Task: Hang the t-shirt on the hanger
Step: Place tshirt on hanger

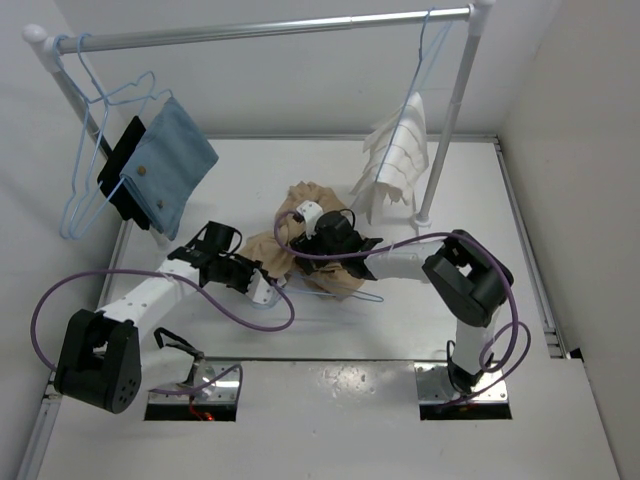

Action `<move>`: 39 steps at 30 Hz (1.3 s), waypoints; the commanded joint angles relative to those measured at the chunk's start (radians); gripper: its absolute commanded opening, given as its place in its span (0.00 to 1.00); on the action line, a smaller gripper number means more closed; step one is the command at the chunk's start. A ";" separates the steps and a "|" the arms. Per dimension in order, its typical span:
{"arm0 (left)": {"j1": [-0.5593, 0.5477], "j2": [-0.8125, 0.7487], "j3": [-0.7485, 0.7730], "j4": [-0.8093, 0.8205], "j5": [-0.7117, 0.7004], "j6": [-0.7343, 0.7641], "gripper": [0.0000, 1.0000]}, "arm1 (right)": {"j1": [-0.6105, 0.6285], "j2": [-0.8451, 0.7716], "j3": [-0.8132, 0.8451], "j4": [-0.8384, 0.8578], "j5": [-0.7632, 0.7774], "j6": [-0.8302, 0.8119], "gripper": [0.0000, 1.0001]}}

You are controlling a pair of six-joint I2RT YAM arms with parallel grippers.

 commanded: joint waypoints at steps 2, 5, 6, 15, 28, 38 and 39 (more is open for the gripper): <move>0.019 -0.010 0.032 0.003 0.037 -0.026 0.00 | 0.005 -0.017 0.024 0.126 -0.073 0.004 0.70; 0.019 -0.010 0.032 0.003 0.037 -0.026 0.00 | 0.005 -0.026 0.015 0.135 -0.088 0.004 0.70; 0.019 -0.010 0.032 0.003 0.037 -0.026 0.00 | 0.005 -0.026 0.015 0.152 -0.079 0.016 0.70; 0.029 -0.010 0.041 0.003 0.048 -0.055 0.00 | -0.015 0.084 0.110 0.172 0.077 0.128 0.66; 0.029 -0.030 0.032 0.003 0.057 -0.084 0.00 | -0.015 0.112 0.189 0.040 0.292 0.249 0.66; 0.029 -0.039 0.032 0.003 0.067 -0.102 0.00 | -0.035 0.160 0.201 0.167 0.165 0.347 0.70; 0.029 -0.049 0.032 0.003 0.067 -0.102 0.00 | -0.035 0.160 0.201 0.180 0.156 0.347 0.68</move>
